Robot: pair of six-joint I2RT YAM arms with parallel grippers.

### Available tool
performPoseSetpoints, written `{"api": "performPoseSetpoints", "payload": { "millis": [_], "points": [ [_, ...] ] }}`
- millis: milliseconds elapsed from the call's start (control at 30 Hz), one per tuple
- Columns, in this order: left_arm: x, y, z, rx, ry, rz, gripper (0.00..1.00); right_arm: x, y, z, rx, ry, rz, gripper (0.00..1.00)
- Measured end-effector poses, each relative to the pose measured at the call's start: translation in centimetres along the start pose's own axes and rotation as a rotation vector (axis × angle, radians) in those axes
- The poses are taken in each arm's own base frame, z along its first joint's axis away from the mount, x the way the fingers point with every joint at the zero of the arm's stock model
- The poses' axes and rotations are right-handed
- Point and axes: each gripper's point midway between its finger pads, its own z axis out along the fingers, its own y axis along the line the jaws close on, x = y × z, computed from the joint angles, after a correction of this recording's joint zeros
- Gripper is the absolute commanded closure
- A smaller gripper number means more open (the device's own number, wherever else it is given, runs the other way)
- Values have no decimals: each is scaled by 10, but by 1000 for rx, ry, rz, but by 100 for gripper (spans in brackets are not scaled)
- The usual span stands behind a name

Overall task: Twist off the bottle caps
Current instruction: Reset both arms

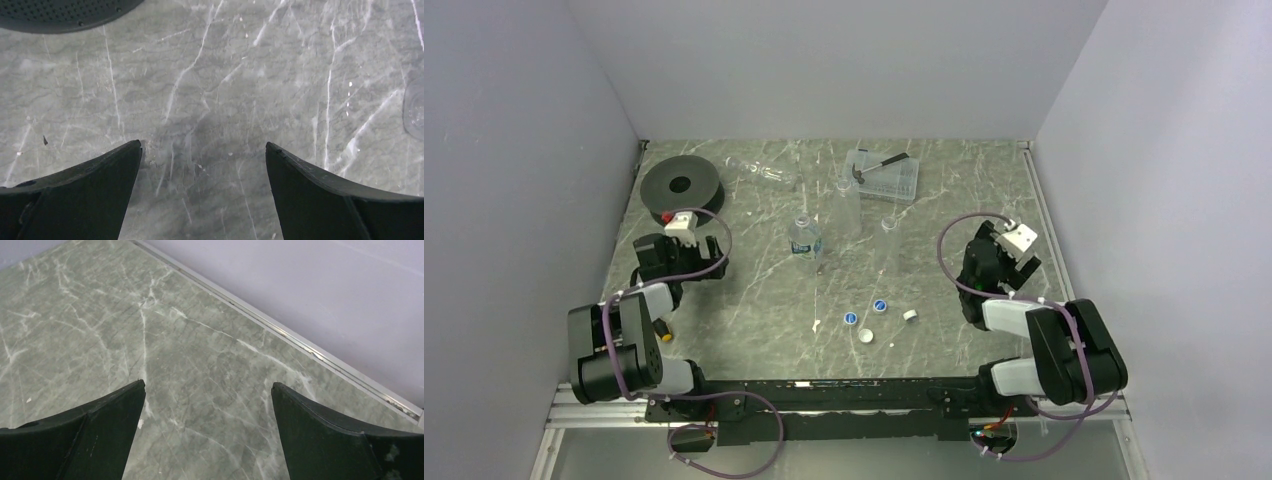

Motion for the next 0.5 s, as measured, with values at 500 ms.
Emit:
{"api": "performPoseSetpoints", "payload": {
  "millis": [500],
  "points": [
    [-31,1,27,-16,-292,75,1,17,27,5,-144,22,-116,0]
  ]
}}
